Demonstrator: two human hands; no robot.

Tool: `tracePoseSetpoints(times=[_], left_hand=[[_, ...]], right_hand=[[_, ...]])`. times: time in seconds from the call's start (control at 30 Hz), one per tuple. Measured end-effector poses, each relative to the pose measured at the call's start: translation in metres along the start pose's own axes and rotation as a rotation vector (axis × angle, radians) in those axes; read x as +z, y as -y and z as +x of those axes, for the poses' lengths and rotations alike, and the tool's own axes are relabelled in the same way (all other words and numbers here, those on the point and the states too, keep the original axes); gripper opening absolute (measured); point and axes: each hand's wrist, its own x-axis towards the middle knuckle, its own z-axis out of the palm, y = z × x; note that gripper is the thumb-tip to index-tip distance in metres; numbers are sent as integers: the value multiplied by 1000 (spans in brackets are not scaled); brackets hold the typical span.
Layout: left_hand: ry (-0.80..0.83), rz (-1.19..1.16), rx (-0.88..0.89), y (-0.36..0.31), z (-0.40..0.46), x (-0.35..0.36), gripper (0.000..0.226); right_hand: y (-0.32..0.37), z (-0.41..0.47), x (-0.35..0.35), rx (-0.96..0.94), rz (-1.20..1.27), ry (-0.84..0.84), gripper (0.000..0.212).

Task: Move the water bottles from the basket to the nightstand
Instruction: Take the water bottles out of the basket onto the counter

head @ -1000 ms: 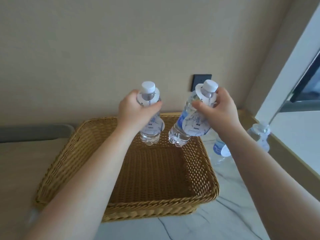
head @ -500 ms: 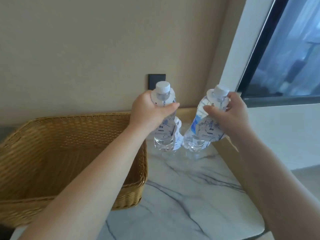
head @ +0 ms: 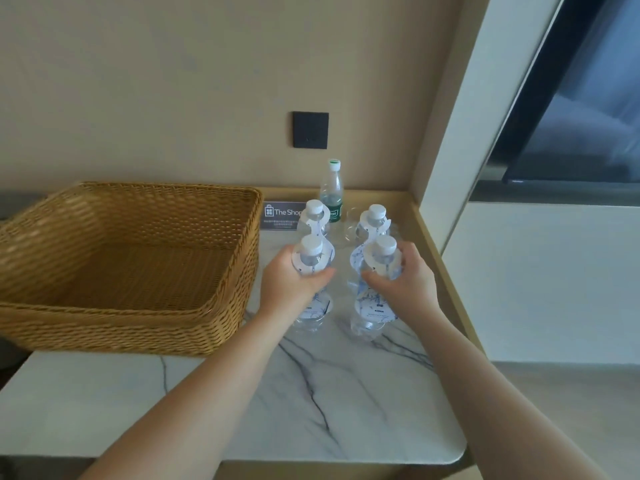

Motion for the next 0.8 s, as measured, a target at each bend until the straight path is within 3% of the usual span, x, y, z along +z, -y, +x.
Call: tracePoseSetpoints(times=[0.43,0.63,0.7,0.8], left_hand=[[17,20,-30,29,-2,5,41],[36,37,-16,33,0,4,43],[52,36,-34,33,1,3,51],[98,-7,-73,32,2,1,81]], right_hand=[[-12,-2,26,4,59,141,54],[-14,5,11,44,72,180,39],[-15,9,4,55,49,208,37],[-16,9,-2,50,42,239,46]])
